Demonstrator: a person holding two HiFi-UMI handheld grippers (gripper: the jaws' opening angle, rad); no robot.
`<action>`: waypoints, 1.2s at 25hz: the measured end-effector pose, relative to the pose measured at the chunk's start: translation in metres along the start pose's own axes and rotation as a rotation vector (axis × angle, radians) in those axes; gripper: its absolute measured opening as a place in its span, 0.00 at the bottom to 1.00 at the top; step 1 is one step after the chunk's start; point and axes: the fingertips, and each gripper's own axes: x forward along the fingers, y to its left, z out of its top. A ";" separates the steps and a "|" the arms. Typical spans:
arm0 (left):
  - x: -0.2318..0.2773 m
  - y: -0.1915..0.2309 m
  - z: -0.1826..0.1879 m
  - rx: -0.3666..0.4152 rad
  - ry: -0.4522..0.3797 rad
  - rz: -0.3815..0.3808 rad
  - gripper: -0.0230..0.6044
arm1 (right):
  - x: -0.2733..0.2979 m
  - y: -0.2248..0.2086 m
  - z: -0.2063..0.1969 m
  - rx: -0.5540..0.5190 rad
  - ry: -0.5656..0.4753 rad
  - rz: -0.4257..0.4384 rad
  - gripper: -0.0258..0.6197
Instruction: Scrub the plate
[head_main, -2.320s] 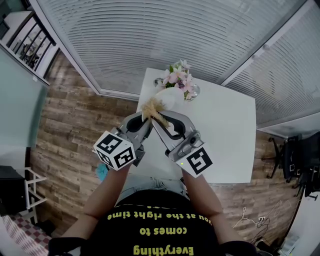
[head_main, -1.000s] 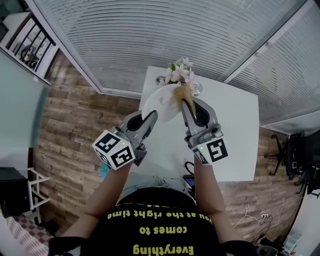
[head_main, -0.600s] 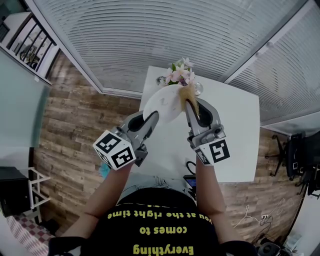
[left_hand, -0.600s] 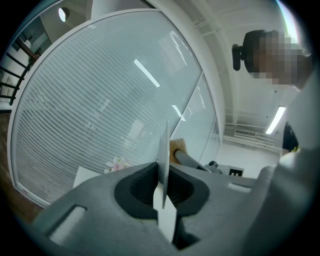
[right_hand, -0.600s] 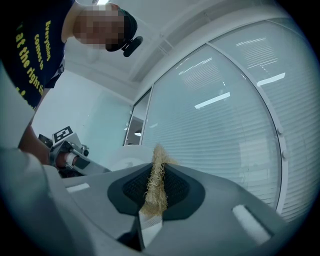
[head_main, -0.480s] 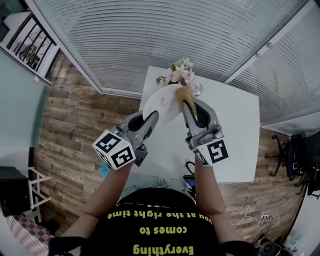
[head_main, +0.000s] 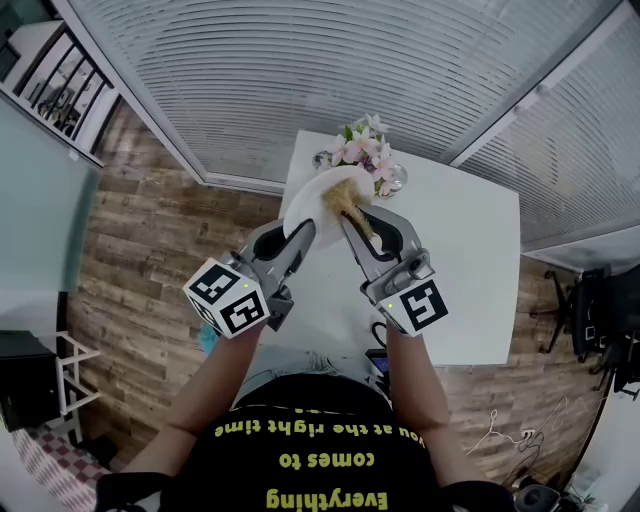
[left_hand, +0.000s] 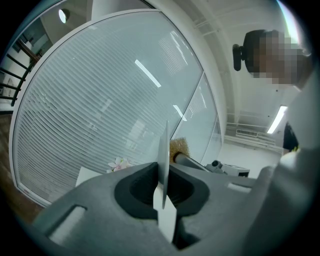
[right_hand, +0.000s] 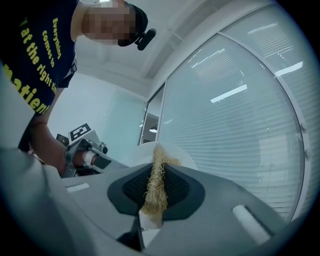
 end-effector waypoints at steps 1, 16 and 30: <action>0.000 0.001 0.000 0.000 0.000 0.001 0.07 | 0.001 0.002 0.000 0.001 0.004 0.013 0.11; 0.000 0.005 -0.003 0.015 0.014 0.017 0.07 | 0.011 0.036 0.001 -0.021 0.042 0.161 0.11; -0.004 0.014 -0.010 0.027 0.030 0.042 0.07 | 0.014 0.067 0.004 -0.041 0.088 0.293 0.11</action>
